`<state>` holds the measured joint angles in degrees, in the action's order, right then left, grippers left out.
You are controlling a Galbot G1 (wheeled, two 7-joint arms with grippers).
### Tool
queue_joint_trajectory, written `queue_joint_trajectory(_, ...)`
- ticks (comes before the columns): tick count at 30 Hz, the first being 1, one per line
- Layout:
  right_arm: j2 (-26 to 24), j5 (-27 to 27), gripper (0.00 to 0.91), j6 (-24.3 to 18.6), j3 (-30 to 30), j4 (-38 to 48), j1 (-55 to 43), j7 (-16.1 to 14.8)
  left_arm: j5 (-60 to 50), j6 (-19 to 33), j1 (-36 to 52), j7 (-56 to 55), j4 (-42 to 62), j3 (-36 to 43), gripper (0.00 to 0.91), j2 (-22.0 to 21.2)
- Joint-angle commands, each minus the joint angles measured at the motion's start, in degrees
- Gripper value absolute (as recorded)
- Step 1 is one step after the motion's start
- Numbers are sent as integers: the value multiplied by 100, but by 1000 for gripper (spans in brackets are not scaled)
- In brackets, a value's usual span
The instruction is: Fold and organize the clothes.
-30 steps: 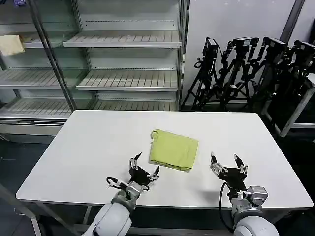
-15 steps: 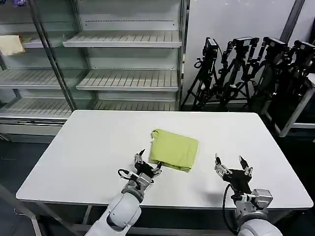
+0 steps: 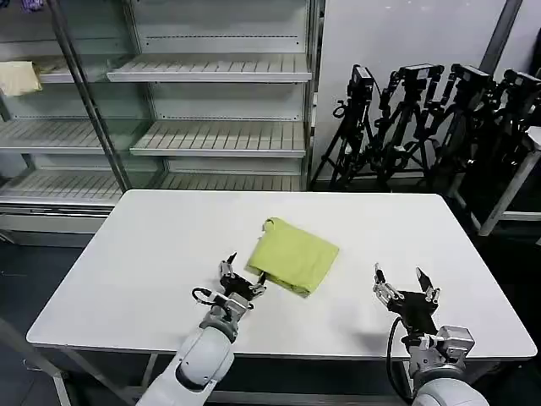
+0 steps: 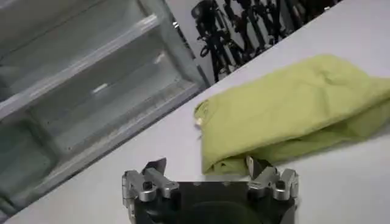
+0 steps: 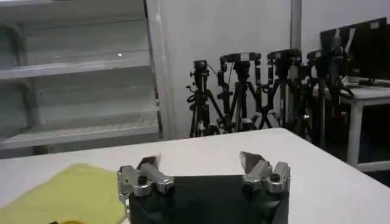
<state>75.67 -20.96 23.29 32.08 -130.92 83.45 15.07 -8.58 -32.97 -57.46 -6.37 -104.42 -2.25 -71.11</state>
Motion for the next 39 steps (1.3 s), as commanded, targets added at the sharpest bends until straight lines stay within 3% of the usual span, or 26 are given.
queue_joint_trajectory(1,-13,4,907,-13,36,16,-1,-7,336,-20,-393,-13,-520,-353,907,380)
queue_joint_trajectory(10,12,13,907,-15,41,-6,21,-5,407,-24,-351,-9,-572,-391,907,577)
queue_joint_trajectory(17,-26,2,907,-6,81,-106,74,-3,287,-30,200,17,-93,-66,907,558)
queue_joint_trajectory(28,-35,-15,907,-13,224,-197,236,-13,1323,-64,984,153,-2,590,907,1270)
queue_joint_trajectory(39,77,24,907,-20,237,-240,285,-10,1434,-53,1478,179,334,749,907,1354)
